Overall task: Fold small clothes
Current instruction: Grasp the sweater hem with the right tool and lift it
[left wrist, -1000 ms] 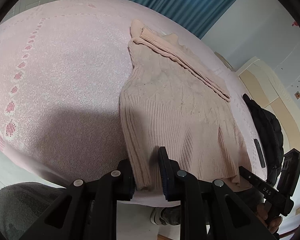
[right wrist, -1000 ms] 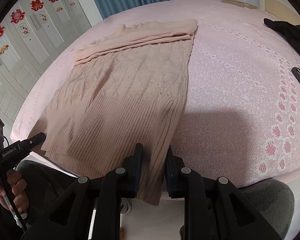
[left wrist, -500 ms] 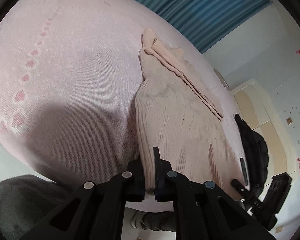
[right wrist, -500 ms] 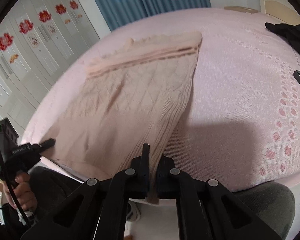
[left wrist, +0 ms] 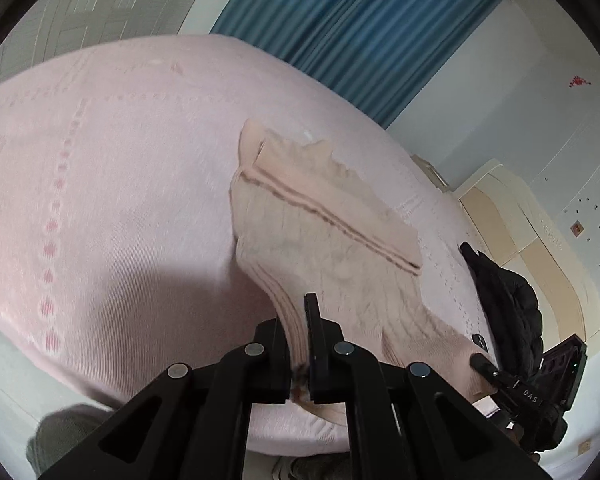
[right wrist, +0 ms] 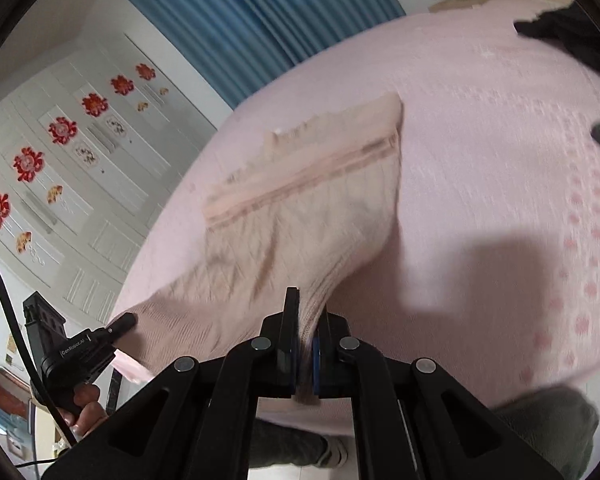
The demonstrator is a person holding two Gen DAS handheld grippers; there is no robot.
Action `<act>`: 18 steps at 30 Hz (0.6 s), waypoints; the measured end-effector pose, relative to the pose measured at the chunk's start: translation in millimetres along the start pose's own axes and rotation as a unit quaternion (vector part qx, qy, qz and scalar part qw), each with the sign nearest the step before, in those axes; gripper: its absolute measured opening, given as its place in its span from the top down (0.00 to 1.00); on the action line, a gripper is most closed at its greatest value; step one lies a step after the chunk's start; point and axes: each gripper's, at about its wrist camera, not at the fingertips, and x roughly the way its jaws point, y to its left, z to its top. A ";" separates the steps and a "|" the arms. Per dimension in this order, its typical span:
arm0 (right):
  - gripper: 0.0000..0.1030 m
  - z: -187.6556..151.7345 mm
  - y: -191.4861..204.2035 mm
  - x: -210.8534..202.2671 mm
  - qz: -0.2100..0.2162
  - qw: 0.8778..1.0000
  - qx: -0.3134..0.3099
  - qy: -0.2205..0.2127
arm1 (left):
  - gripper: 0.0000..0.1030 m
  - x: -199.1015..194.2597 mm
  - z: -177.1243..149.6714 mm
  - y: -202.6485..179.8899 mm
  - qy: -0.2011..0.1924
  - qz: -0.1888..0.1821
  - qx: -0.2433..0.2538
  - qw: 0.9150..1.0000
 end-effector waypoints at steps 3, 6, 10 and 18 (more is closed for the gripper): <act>0.95 20.8 4.9 -1.3 0.009 1.000 0.008 -0.019 | 0.94 -2.0 19.2 -8.8 -0.021 0.000 0.000 1.000; 0.95 40.5 6.1 1.0 0.025 0.999 0.030 -0.025 | 0.94 1.3 39.5 -14.4 -0.042 -0.003 -0.009 0.999; 0.95 66.1 10.2 5.5 0.019 0.999 0.024 -0.043 | 0.94 17.3 62.9 -19.8 -0.060 0.006 -0.013 0.998; 0.95 128.4 -6.9 48.2 0.025 0.995 0.070 -0.073 | 0.94 82.4 119.8 -29.6 -0.076 0.029 -0.006 0.997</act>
